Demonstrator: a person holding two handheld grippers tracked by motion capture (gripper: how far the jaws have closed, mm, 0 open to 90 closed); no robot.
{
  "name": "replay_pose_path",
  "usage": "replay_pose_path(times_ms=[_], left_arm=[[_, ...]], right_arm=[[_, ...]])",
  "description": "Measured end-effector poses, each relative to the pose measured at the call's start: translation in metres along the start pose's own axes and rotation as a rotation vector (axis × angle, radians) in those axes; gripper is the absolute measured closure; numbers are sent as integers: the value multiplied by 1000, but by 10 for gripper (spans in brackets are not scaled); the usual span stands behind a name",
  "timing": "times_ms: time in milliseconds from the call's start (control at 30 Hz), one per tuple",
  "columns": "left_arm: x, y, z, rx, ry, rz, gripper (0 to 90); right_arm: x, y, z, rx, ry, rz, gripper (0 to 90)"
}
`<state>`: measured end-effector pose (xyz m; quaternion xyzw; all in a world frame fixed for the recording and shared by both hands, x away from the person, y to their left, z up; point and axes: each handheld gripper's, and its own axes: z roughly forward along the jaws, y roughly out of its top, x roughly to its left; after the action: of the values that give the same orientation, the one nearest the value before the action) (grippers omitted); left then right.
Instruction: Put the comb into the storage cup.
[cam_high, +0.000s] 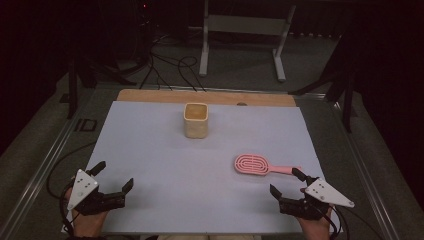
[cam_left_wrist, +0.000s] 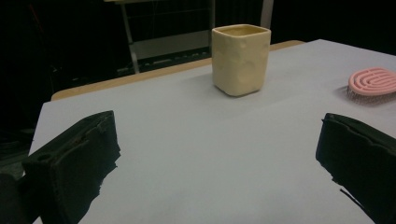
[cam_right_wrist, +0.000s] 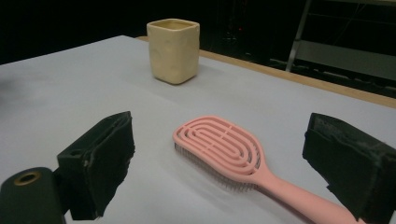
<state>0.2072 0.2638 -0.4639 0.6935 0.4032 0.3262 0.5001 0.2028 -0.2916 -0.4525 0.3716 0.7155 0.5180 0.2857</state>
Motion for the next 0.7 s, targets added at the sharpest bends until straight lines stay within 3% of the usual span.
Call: replay_pose_path(times_ms=[533,700], left_arm=[[-5,-3,3,15,29,30,1],[-5,-4,1,5,57,32,1]], right_arm=[[6,7,5,15,14,-10,88],[8,10,8,39,20,-48,88]])
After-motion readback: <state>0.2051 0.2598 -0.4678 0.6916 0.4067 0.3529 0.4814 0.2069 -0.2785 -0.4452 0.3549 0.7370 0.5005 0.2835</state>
